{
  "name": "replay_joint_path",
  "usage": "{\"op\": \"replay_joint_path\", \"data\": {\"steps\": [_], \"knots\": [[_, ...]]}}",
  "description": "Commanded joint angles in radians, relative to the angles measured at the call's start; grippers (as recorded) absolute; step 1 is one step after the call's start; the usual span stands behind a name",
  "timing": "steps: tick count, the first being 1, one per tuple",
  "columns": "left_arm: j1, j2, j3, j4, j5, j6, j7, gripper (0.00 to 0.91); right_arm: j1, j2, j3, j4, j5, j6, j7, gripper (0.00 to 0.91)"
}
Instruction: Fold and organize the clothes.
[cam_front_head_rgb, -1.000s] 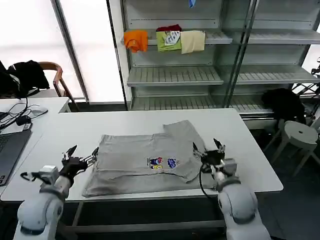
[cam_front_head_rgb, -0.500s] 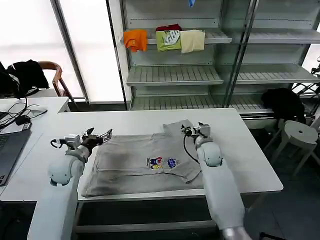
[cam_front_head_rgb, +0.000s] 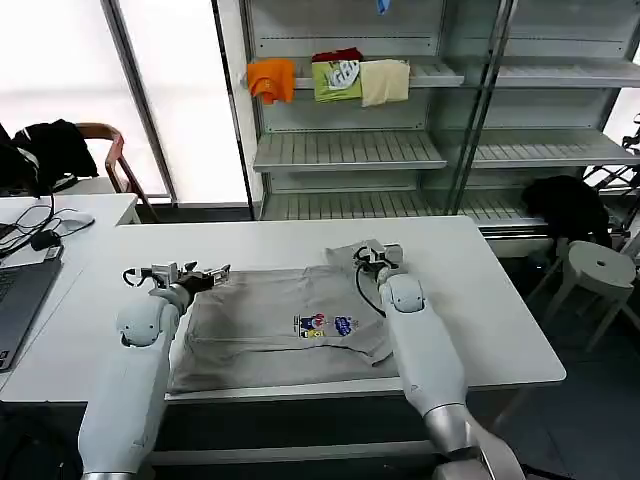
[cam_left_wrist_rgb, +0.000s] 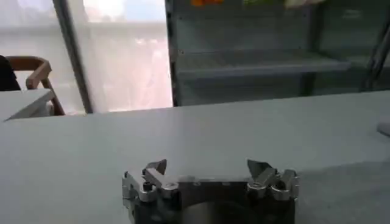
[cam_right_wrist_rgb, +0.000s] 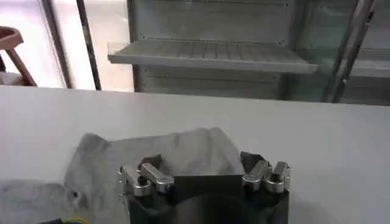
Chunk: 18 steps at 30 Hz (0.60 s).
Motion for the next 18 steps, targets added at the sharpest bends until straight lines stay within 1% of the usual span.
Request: {"op": "replay_joint_path", "data": {"steps": [1,9,13,16,18], "knots": [[-0.047,-0.001,0.016,0.093,0.043,-0.001,0.023,0.907,0.044,0.015,0.003,-0.076,0.0,0.019,0.0,0.907],[-0.036,-0.001,0.013,0.09,0.04,-0.001,0.024,0.907,0.023,0.008,0.004,-0.015,0.002,-0.005,-0.002,0.907],[-0.038,-0.005,0.01,0.099,0.044,0.0,0.019,0.907,0.02,0.006,0.006,-0.008,0.01,-0.012,0.0,0.907],[-0.04,-0.003,0.005,0.103,0.043,0.0,0.018,0.907,0.012,0.004,0.013,0.012,0.056,0.0,-0.003,0.907],[-0.038,0.001,0.002,0.104,0.039,0.0,0.017,0.907,0.011,-0.001,0.015,0.021,0.081,0.012,0.004,0.907]]}}
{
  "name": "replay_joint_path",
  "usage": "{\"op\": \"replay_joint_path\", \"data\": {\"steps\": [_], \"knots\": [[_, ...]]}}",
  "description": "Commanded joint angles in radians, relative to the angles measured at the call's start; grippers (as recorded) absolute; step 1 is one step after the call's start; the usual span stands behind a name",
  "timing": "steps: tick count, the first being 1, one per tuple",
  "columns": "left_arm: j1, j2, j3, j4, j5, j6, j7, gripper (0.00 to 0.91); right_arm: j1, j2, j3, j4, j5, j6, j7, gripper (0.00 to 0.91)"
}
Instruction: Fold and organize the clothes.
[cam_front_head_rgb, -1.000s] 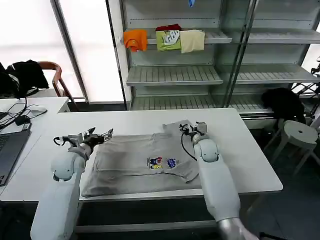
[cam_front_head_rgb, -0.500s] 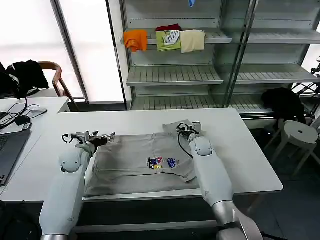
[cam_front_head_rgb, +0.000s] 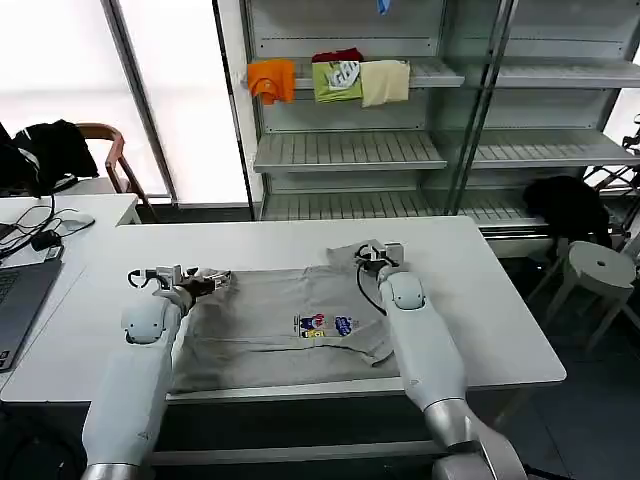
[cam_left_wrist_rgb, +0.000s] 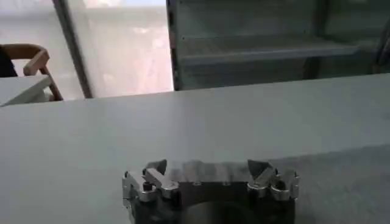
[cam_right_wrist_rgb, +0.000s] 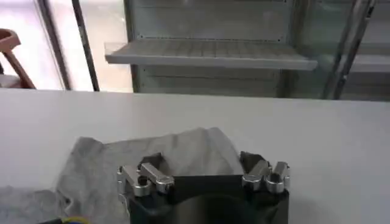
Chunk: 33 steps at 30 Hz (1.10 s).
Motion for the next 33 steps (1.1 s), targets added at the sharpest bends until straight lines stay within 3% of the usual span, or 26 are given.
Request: {"op": "replay_joint_path", "data": {"steps": [1,13,16,18,19,20,21,23,26,33], "knots": [[-0.008,0.005,-0.005,0.025,0.006,0.0,0.0,0.907,0.005,-0.002,0.007,0.025,0.057,0.015,0.012,0.907],[-0.009,0.005,-0.01,0.036,0.007,0.0,-0.006,0.806,0.005,-0.015,0.009,0.025,0.045,-0.002,0.045,0.897],[-0.007,0.006,-0.012,0.039,0.007,0.0,-0.005,0.746,0.006,-0.021,0.006,0.021,0.031,-0.01,0.05,0.756],[-0.007,0.006,-0.013,0.043,0.011,0.0,-0.007,0.655,0.006,-0.021,0.006,0.016,0.008,-0.019,0.045,0.433],[-0.007,0.006,-0.013,0.046,0.014,0.0,-0.007,0.655,0.005,-0.021,0.005,0.013,-0.002,-0.021,0.043,0.262],[-0.008,0.006,-0.013,0.049,0.015,0.0,-0.009,0.433,0.004,-0.022,0.002,0.009,-0.006,-0.021,0.042,0.131],[-0.009,0.005,-0.013,0.052,0.015,0.001,-0.012,0.363,0.003,-0.022,0.0,0.004,-0.011,-0.021,0.039,0.081],[-0.009,0.005,-0.012,0.056,0.017,0.001,-0.015,0.202,0.0,-0.019,0.001,-0.001,-0.029,-0.021,0.03,0.0],[-0.005,0.004,-0.011,0.058,0.023,0.001,-0.012,0.05,-0.006,-0.019,-0.002,-0.004,-0.035,-0.021,0.018,0.0],[-0.003,0.004,-0.01,0.049,0.019,0.001,0.002,0.01,-0.017,-0.018,0.002,0.021,-0.026,-0.016,-0.014,0.0]]}}
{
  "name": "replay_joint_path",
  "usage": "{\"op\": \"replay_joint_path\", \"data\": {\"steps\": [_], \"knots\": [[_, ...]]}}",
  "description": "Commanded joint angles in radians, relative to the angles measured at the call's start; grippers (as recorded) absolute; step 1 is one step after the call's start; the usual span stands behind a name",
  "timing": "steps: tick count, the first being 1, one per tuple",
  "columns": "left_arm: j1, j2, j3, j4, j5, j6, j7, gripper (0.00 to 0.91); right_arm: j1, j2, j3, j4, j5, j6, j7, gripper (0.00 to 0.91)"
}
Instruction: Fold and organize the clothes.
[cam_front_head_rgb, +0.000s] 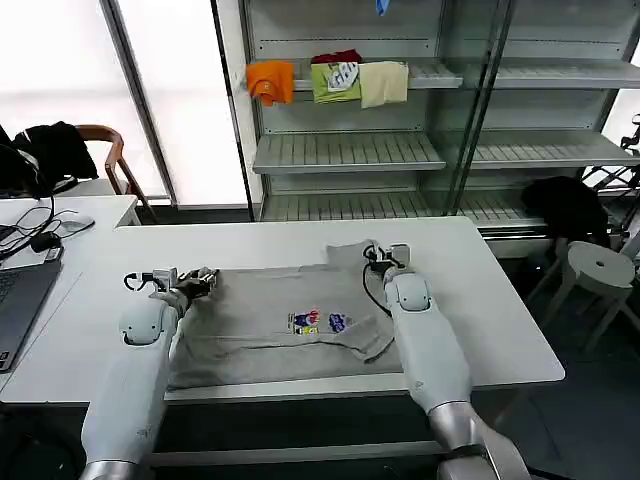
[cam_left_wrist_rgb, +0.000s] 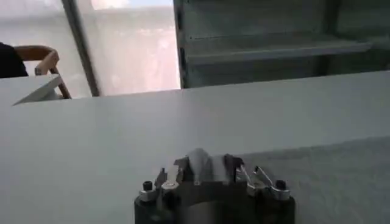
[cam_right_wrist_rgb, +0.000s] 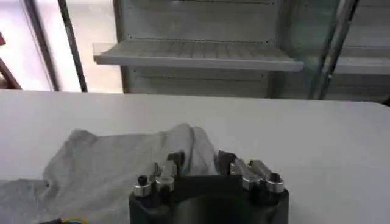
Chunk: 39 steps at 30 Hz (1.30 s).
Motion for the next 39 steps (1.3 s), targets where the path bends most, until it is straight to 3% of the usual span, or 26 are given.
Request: {"op": "replay_joint_path", "data": {"steps": [1,8,15,25,39], "knots": [[0.002,-0.001,0.003,-0.003,0.001,0.004,0.009,0.01,-0.005,0.001,0.003,0.017,-0.004,0.003,-0.028,0.0],[0.003,-0.002,0.003,-0.03,-0.035,0.0,0.01,0.01,-0.019,-0.001,0.008,0.062,0.051,0.07,-0.031,0.0],[0.016,0.001,-0.01,-0.096,-0.152,-0.06,-0.01,0.0,-0.058,-0.005,0.014,0.175,0.106,0.105,-0.014,0.0],[0.12,0.041,-0.033,-0.286,-0.241,-0.054,-0.007,0.0,-0.234,-0.041,-0.005,0.495,0.137,0.002,-0.001,0.0],[0.431,0.101,-0.131,-0.562,-0.376,-0.065,0.064,0.0,-0.574,-0.125,-0.007,0.918,0.196,-0.078,0.0,0.0]]}}
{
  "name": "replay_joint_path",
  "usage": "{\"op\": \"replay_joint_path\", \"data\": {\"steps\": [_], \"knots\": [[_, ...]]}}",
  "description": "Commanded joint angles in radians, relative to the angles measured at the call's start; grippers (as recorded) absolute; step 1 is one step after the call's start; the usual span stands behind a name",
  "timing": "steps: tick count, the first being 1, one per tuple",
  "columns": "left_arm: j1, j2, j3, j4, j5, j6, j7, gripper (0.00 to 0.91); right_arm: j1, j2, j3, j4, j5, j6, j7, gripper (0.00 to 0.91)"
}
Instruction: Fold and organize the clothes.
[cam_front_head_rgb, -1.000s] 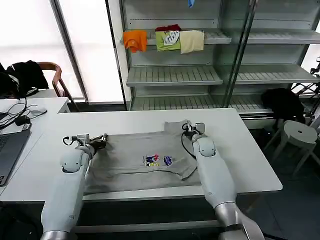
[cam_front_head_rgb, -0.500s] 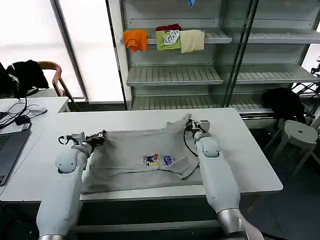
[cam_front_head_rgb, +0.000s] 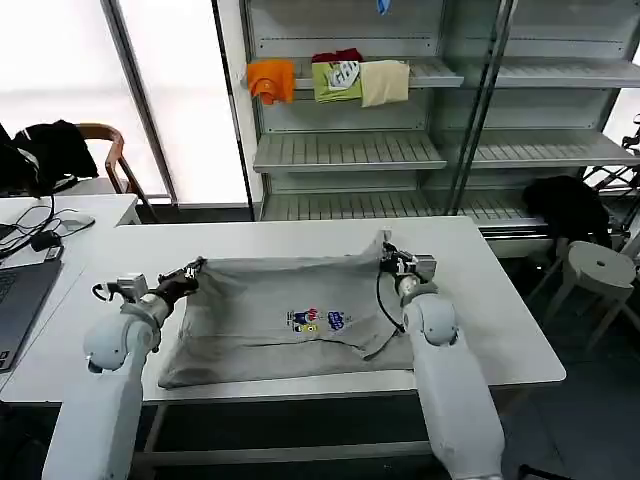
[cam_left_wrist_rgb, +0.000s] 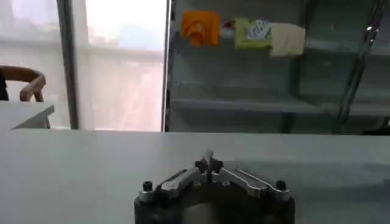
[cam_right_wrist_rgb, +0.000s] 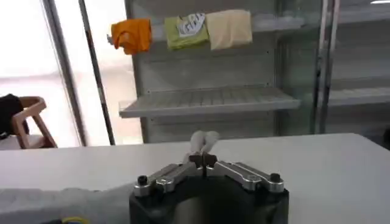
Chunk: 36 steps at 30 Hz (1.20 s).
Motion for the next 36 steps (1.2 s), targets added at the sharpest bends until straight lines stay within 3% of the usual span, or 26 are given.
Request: {"op": "replay_joint_path", "data": {"steps": [1,10,24,25,26,27,28,35,36], "knots": [[0.254,0.035,-0.066,-0.253,-0.115,-0.013,0.049,0.0,-0.268,-0.047,0.004,0.333,0.031,-0.042,-0.007,0.0],[0.392,0.056,-0.097,-0.36,-0.121,-0.042,0.081,0.01,-0.438,-0.05,0.024,0.442,0.013,-0.03,-0.026,0.0],[0.506,0.076,-0.134,-0.402,-0.071,-0.041,0.11,0.01,-0.505,-0.054,0.033,0.52,-0.004,-0.027,-0.028,0.0],[0.508,0.074,-0.132,-0.401,-0.06,-0.043,0.111,0.091,-0.508,-0.054,0.033,0.522,-0.007,-0.027,-0.028,0.0],[0.51,0.071,-0.129,-0.399,-0.048,-0.044,0.11,0.373,-0.513,-0.054,0.032,0.523,-0.016,-0.027,-0.031,0.0],[0.51,0.067,-0.125,-0.397,-0.031,-0.045,0.108,0.826,-0.518,-0.053,0.031,0.524,-0.027,-0.027,-0.033,0.252],[0.511,0.066,-0.122,-0.397,-0.013,-0.047,0.107,0.907,-0.519,-0.052,0.031,0.525,-0.035,-0.029,-0.033,0.907],[0.505,0.052,-0.109,-0.388,0.031,-0.058,0.095,0.907,-0.547,-0.05,0.029,0.515,-0.252,-0.003,-0.011,0.907],[0.504,0.05,-0.108,-0.385,0.038,-0.058,0.091,0.907,-0.552,-0.052,0.031,0.512,-0.294,-0.012,0.015,0.907]]}}
